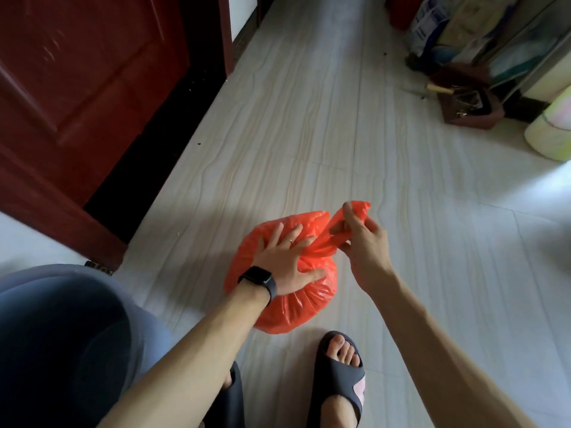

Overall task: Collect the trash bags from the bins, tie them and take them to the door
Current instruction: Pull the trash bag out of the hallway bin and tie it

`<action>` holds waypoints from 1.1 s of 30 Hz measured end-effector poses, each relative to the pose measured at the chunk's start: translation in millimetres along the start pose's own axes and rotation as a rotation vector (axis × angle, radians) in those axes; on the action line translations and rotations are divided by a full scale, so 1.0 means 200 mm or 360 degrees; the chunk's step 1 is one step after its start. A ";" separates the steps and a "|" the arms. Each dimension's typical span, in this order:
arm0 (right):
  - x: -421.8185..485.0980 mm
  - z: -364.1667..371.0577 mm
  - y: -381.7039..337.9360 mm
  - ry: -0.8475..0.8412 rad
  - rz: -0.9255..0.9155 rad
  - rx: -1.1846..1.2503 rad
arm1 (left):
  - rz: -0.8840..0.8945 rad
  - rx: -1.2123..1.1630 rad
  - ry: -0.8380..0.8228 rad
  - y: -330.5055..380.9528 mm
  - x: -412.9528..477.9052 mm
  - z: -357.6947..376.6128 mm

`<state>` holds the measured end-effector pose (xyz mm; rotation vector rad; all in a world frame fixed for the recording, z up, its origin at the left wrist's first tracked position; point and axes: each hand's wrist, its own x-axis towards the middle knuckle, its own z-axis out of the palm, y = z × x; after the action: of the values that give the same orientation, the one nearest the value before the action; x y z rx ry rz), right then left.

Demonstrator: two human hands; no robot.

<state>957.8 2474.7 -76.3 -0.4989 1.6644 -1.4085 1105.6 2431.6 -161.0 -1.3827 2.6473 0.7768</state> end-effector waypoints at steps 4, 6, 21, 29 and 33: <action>-0.08 0.03 -0.11 0.0000 -0.0001 -0.0078 | -0.0146 0.0118 -0.0102 -0.05 -0.01 -0.02; -0.11 0.03 -0.14 -0.0051 -0.0001 -0.0183 | -0.0196 0.0168 -0.0074 -0.08 -0.02 -0.06; 0.15 -0.09 0.08 -0.0101 0.0298 -0.0313 | -0.0109 0.0238 0.0314 -0.17 -0.08 0.11; 0.53 -0.08 0.21 -0.0142 0.0351 -0.0619 | -0.0140 0.0421 0.0418 -0.15 0.15 0.29; 0.52 -0.04 0.10 -0.0252 0.0316 -0.0701 | -0.0173 0.0491 0.0197 -0.07 0.24 0.28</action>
<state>899.7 2404.1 -131.8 -0.6517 1.8402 -0.8357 1077.1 2413.7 -227.8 -1.5123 2.6096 0.2637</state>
